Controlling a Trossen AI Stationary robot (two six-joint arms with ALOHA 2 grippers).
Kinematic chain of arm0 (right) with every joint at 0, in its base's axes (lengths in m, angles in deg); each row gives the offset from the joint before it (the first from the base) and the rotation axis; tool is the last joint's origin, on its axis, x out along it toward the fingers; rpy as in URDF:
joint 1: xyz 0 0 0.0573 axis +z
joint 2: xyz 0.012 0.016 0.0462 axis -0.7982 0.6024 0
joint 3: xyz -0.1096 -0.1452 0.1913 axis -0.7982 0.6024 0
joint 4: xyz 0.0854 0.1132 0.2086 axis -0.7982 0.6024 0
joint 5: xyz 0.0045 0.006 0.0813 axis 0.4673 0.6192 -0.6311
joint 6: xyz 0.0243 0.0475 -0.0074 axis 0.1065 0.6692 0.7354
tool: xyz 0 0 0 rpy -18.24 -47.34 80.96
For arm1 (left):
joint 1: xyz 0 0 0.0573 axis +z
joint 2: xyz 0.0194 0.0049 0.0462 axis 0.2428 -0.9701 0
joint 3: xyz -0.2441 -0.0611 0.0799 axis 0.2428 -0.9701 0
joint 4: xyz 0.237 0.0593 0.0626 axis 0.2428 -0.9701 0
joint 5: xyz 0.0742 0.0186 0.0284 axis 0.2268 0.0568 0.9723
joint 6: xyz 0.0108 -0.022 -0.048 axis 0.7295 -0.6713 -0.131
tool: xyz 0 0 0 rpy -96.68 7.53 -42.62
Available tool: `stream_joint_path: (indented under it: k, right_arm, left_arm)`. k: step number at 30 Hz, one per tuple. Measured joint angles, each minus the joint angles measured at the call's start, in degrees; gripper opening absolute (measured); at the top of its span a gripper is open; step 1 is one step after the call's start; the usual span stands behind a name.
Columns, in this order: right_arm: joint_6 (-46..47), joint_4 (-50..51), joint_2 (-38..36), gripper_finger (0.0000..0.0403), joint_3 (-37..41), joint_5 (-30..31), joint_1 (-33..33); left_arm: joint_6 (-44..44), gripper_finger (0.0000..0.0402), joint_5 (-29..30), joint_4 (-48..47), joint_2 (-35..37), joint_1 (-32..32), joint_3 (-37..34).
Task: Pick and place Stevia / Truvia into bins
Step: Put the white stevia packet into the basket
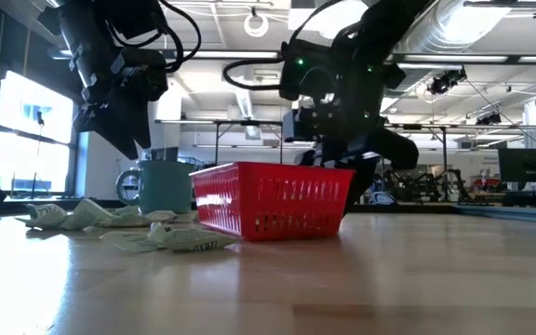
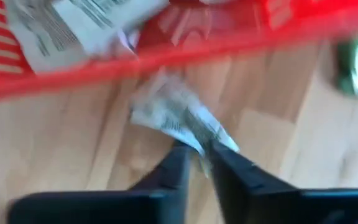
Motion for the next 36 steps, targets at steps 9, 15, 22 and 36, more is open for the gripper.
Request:
stream_joint_path:
  k: [9,15,22,36]
  right_arm:
    - [10.46,10.34,-8.4,0.0003,0.38,9.68,-0.27]
    - [18.42,6.53,-14.56,0.0004,-4.49,4.01,1.77]
    - [20.96,5.09,-5.88,0.0025,-11.57,-4.85,5.55]
    - [30.35,14.27,-5.28,0.0243,-14.58,9.62,7.18]
  left_arm:
    - [1.23,0.0211,0.02,0.02,0.0,0.02,0.02]
    - [6.55,0.0211,-4.63,0.49,-0.02,0.02,0.02]
    - [15.96,0.0212,-7.51,0.61,-1.28,0.02,0.11]
    - [23.71,0.0301,-3.06,-0.64,-9.21,-7.85,0.07]
